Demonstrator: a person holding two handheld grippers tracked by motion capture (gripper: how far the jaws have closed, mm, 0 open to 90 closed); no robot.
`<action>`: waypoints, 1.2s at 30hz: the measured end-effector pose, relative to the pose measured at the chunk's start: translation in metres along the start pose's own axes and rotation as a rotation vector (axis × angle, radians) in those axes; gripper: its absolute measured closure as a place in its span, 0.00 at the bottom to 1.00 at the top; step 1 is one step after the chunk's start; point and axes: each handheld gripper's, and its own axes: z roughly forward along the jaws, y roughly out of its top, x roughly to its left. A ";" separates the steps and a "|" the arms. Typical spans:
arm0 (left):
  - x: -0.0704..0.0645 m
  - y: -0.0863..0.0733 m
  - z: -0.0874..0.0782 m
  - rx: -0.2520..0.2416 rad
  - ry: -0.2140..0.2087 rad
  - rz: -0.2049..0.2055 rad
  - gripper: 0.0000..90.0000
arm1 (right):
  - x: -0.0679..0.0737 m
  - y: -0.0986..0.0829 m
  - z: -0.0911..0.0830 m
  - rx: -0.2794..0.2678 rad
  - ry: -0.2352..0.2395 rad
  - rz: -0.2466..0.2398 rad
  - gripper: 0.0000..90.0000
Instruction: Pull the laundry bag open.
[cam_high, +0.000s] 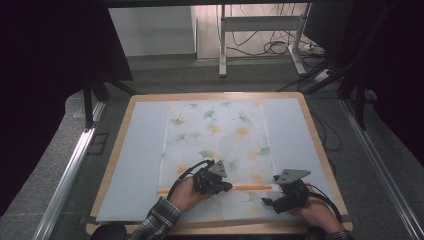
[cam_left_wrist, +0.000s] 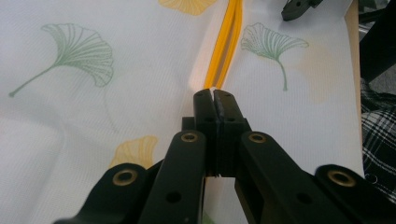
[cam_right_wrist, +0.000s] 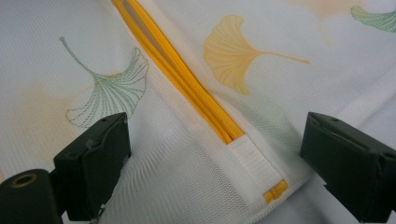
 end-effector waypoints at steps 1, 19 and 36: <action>0.000 -0.001 -0.001 -0.001 0.001 -0.002 1.00 | 0.000 0.000 0.000 0.000 0.000 0.000 0.09; 0.001 -0.009 -0.010 0.004 0.015 -0.009 1.00 | 0.000 0.000 0.000 0.001 -0.002 0.000 0.09; 0.000 -0.016 -0.016 -0.004 0.024 -0.015 1.00 | 0.000 0.000 0.000 0.002 -0.004 0.000 0.09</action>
